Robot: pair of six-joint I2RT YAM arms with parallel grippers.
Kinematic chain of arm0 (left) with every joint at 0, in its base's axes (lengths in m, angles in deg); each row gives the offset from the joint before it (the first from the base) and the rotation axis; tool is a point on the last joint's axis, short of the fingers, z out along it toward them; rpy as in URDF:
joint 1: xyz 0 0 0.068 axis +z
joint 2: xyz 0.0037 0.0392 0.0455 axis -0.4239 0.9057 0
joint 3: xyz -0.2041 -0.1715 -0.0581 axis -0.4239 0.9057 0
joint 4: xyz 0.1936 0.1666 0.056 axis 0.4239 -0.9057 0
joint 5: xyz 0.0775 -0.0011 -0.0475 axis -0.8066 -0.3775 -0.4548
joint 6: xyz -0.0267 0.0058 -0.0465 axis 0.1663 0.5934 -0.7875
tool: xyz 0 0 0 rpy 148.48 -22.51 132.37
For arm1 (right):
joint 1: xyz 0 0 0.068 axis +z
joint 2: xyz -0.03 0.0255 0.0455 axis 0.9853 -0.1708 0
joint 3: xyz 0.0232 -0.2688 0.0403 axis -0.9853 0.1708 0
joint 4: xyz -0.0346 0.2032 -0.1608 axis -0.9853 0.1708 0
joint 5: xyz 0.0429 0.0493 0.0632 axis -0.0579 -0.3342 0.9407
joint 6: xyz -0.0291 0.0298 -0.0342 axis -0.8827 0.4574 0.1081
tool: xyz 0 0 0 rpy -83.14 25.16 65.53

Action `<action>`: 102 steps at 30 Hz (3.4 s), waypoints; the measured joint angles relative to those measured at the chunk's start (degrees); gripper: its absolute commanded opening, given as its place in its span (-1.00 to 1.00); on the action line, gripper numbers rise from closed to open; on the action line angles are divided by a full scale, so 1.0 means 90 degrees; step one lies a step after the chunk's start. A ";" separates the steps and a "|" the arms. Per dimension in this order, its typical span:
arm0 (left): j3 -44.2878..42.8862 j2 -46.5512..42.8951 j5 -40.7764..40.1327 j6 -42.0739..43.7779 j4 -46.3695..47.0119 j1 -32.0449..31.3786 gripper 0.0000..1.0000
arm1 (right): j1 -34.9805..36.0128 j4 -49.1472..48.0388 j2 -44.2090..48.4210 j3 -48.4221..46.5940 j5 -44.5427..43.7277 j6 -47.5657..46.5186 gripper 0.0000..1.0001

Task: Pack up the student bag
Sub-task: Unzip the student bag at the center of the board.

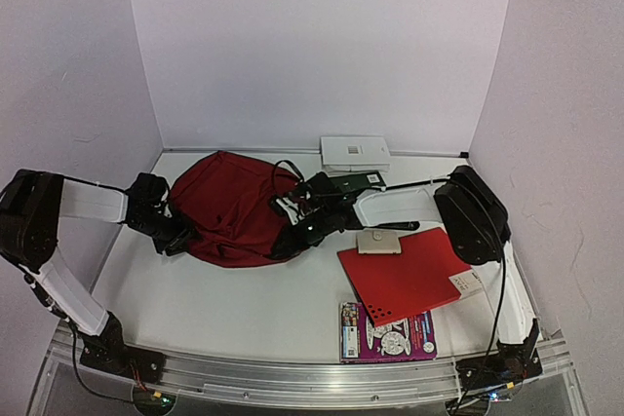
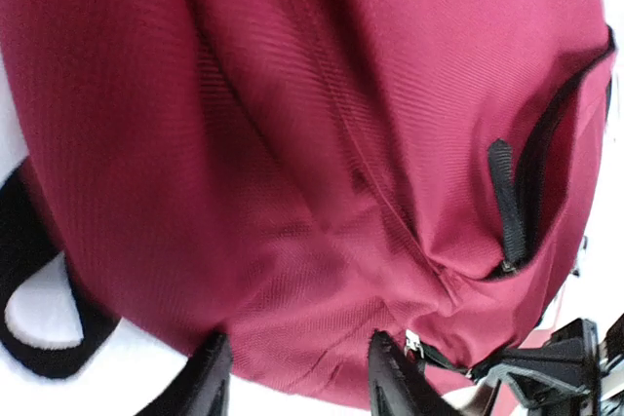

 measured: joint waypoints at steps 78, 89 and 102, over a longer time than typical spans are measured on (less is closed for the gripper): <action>-0.0149 -0.1629 -0.0413 -0.0494 -0.0969 -0.0532 0.53 | 0.0815 -0.0222 0.0779 0.0224 0.0776 0.0246 -1.00; 0.1624 -0.3030 -0.0422 -0.1847 -0.0721 -0.1721 0.58 | 0.0696 -0.0264 0.0230 -0.0481 0.0477 0.0247 -1.00; 0.1775 -0.2070 -0.0780 -0.2375 0.0208 -0.1761 -0.55 | 0.0693 -0.0249 0.0219 -0.0638 0.0334 0.0114 -1.00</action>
